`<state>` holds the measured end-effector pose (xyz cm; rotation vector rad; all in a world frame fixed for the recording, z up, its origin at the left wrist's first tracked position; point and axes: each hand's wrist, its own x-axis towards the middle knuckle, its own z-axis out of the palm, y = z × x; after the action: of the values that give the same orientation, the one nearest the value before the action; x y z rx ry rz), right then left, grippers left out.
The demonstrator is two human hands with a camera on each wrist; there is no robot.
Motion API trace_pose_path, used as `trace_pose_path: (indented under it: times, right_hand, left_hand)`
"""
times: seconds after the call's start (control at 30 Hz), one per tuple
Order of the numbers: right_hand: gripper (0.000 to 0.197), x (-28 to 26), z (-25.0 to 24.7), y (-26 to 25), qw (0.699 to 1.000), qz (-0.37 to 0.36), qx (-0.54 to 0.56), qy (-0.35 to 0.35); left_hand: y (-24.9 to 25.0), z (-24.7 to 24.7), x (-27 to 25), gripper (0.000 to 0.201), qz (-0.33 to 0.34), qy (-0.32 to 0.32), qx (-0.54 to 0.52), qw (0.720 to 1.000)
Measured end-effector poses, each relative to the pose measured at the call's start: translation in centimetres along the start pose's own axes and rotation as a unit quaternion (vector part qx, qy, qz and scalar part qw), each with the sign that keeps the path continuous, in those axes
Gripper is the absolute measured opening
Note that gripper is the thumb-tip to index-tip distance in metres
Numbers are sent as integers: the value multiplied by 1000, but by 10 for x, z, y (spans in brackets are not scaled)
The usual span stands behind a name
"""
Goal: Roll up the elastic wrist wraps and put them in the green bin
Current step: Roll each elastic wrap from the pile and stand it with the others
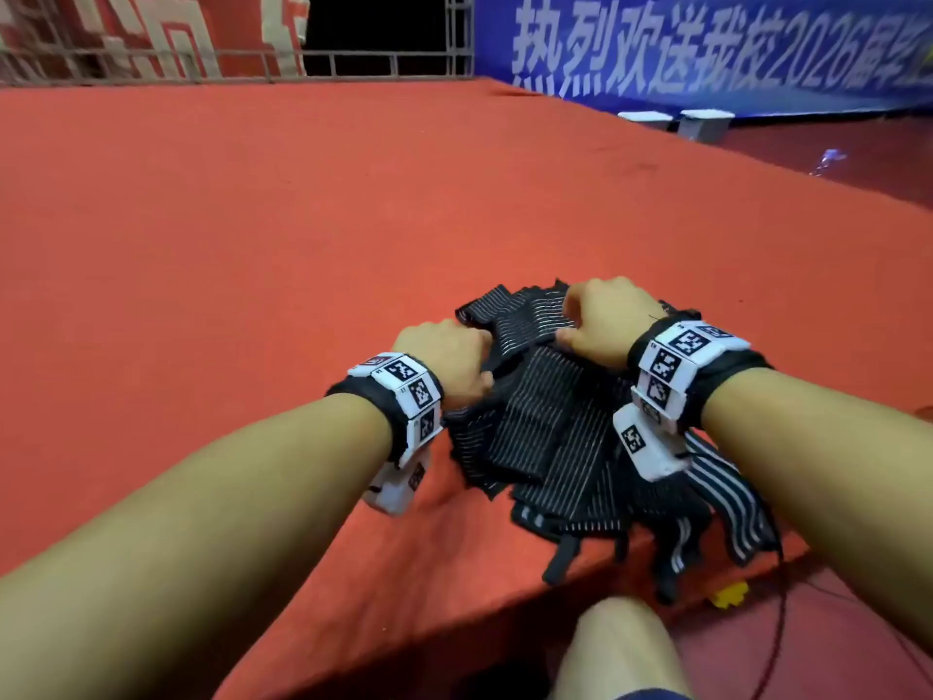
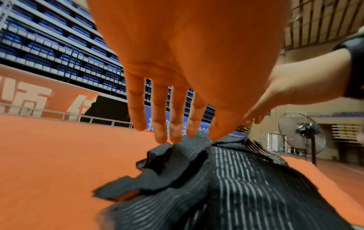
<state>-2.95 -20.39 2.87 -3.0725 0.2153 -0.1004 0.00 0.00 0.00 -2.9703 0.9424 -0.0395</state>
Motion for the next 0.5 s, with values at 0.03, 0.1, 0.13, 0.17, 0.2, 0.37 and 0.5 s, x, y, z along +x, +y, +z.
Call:
trace_pose_path:
  times: [0.03, 0.1, 0.13, 0.17, 0.2, 0.37, 0.5]
  right_hand:
    - [29, 0, 1, 8, 1000, 6, 7, 0]
    - [27, 3, 3, 22, 1000, 19, 5, -2]
    - [27, 2, 5, 24, 999, 33, 3, -13]
    - [27, 4, 8, 27, 999, 35, 7, -23]
    - [27, 6, 8, 28, 999, 37, 8, -28]
    - [30, 14, 14, 23, 999, 30, 18, -36]
    - [30, 33, 24, 38, 998, 34, 26, -55]
  left_hand:
    - [5, 0, 7, 36, -1, -7, -14, 1000]
    - [13, 3, 23, 35, 3, 8, -30, 1000]
    - [18, 4, 28, 36, 0, 9, -32, 999]
    - [21, 7, 34, 37, -3, 4, -37, 999]
    - [24, 8, 40, 39, -5, 2, -41, 999]
    - [25, 22, 59, 49, -8, 7, -70, 997]
    - [34, 25, 90, 54, -26, -7, -80, 996]
